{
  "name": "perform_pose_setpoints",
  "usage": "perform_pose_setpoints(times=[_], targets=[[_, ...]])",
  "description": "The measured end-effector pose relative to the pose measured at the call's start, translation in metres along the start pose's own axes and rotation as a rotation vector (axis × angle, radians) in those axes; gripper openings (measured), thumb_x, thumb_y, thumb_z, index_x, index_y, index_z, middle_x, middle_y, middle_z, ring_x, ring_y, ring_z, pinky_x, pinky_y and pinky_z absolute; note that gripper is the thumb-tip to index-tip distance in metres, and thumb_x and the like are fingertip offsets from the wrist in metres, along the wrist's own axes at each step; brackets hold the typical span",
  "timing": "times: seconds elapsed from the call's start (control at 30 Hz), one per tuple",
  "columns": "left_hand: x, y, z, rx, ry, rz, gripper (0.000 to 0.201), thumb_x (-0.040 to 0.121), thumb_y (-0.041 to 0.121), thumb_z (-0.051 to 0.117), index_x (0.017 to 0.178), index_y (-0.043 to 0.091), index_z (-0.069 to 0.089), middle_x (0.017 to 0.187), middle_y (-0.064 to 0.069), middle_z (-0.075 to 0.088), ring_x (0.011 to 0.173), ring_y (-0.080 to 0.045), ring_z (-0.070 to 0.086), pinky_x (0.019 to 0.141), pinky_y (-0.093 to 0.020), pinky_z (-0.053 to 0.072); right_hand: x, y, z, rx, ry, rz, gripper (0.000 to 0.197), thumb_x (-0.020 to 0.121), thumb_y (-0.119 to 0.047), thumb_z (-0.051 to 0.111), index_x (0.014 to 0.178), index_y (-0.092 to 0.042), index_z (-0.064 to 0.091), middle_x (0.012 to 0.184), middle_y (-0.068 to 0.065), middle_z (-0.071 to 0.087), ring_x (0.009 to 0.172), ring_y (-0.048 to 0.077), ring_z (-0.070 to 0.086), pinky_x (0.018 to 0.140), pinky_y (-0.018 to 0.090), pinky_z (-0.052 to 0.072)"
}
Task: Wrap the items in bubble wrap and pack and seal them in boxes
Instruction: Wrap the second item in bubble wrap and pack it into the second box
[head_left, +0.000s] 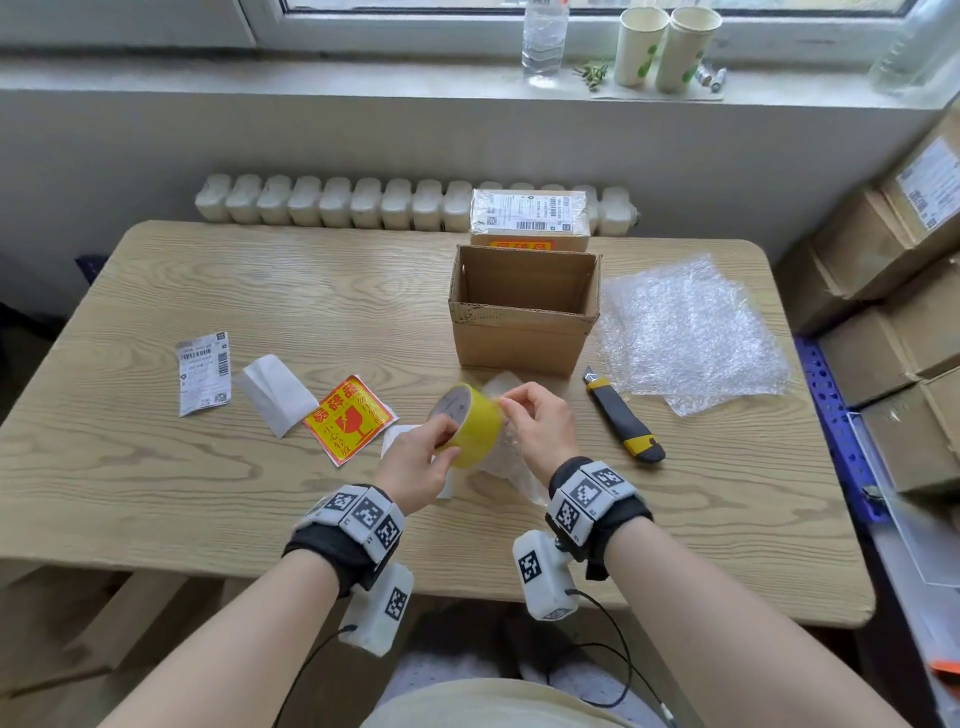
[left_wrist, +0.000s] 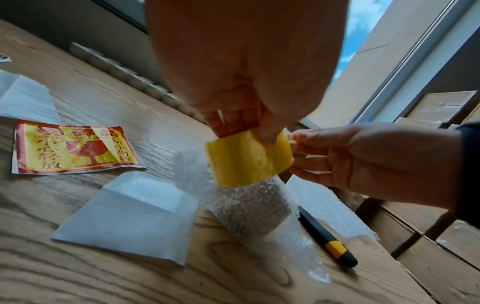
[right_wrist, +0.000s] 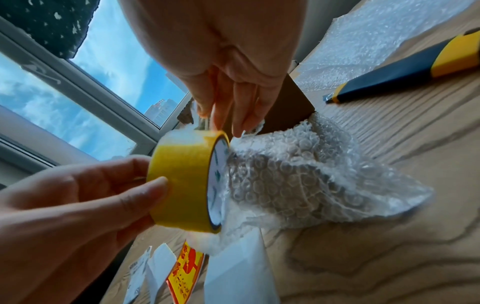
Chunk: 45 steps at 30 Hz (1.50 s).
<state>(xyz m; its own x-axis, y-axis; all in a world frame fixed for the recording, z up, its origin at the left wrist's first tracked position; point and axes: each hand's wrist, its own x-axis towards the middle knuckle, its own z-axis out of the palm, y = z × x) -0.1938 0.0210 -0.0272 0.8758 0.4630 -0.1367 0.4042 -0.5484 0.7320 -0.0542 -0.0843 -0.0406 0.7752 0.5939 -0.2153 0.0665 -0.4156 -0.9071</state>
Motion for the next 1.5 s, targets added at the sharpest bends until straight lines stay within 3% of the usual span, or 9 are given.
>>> perform_pose_setpoints(times=[0.33,0.4,0.57,0.7,0.87,1.17,1.3,1.4,1.5], targets=[[0.018,0.012,0.007,-0.003,-0.034,-0.100,0.059,0.091,0.004,0.054,0.140,0.029,0.034,0.061,0.014,0.042,0.055,-0.002,0.043,0.060,-0.019,0.030,-0.010,0.004,0.003,0.178,0.023,-0.011,0.015,0.092,-0.018,0.057,0.078,-0.024,0.059,0.086,0.007,0.070,0.086,0.021,0.066,0.083,0.046,0.053],[0.019,0.014,0.006,-0.007,-0.050,-0.089,0.057,0.090,0.004,0.054,0.137,0.033,0.038,0.069,0.014,0.045,0.063,-0.004,0.048,0.067,-0.018,0.035,-0.012,0.005,0.002,0.183,0.030,-0.032,0.014,0.092,-0.017,0.056,0.080,-0.023,0.059,0.088,0.008,0.069,0.088,0.023,0.066,0.083,0.045,0.053],[0.018,0.011,0.008,-0.102,-0.053,-0.108,0.053,0.089,-0.001,0.055,0.130,0.030,0.044,0.069,0.015,0.044,0.062,-0.002,0.048,0.070,-0.019,0.039,-0.008,0.004,-0.013,-0.053,0.023,-0.115,0.021,0.091,-0.006,0.054,0.106,-0.014,0.066,0.104,-0.001,0.067,0.088,0.008,0.060,0.080,0.016,0.048],[0.022,0.014,0.007,-0.115,-0.067,-0.115,0.052,0.090,0.001,0.054,0.130,0.032,0.043,0.071,0.015,0.045,0.060,0.000,0.048,0.070,-0.018,0.038,-0.001,0.006,-0.007,-0.158,0.066,-0.241,0.041,0.079,0.017,0.043,0.110,-0.003,0.059,0.121,0.010,0.056,0.104,0.020,0.060,0.093,0.038,0.049],[0.034,0.027,0.003,-0.154,-0.053,-0.088,0.052,0.089,0.001,0.054,0.129,0.031,0.044,0.073,0.015,0.050,0.061,0.003,0.051,0.067,-0.014,0.039,-0.002,0.012,0.003,-0.211,0.159,-0.252,0.062,0.070,0.019,0.044,0.124,-0.012,0.044,0.138,0.009,0.034,0.117,0.024,0.050,0.095,0.037,0.048],[0.046,0.028,0.004,-0.163,-0.069,-0.090,0.051,0.086,0.001,0.055,0.126,0.032,0.045,0.074,-0.001,0.056,0.060,-0.008,0.049,0.071,-0.025,0.043,0.010,0.018,0.011,-0.177,0.185,-0.211,0.064,0.076,0.012,0.055,0.133,-0.007,0.035,0.129,0.005,0.044,0.105,0.019,0.054,0.085,0.033,0.048],[0.043,0.020,0.003,-0.180,-0.065,-0.105,0.051,0.086,0.000,0.055,0.125,0.031,0.046,0.070,0.004,0.051,0.060,-0.006,0.047,0.069,-0.023,0.043,0.021,0.013,0.002,-0.113,0.237,-0.107,0.067,0.079,0.008,0.059,0.138,-0.011,0.032,0.124,-0.002,0.044,0.099,0.014,0.054,0.086,0.026,0.045],[0.037,0.016,0.002,-0.200,-0.063,-0.118,0.050,0.086,-0.003,0.054,0.124,0.028,0.047,0.067,0.009,0.047,0.058,-0.001,0.046,0.067,-0.015,0.038,0.037,0.010,-0.012,-0.295,0.095,-0.305,0.058,0.075,0.012,0.057,0.127,-0.012,0.050,0.125,0.005,0.051,0.103,0.018,0.055,0.092,0.036,0.048],[0.035,0.010,0.002,-0.240,-0.052,-0.132,0.051,0.086,-0.004,0.055,0.123,0.030,0.048,0.067,0.010,0.049,0.058,-0.004,0.049,0.066,-0.019,0.040,0.053,-0.001,-0.020,-0.606,-0.160,-0.313,0.067,0.079,0.011,0.049,0.134,-0.027,0.046,0.135,0.005,0.042,0.106,0.026,0.056,0.083,0.038,0.050]])
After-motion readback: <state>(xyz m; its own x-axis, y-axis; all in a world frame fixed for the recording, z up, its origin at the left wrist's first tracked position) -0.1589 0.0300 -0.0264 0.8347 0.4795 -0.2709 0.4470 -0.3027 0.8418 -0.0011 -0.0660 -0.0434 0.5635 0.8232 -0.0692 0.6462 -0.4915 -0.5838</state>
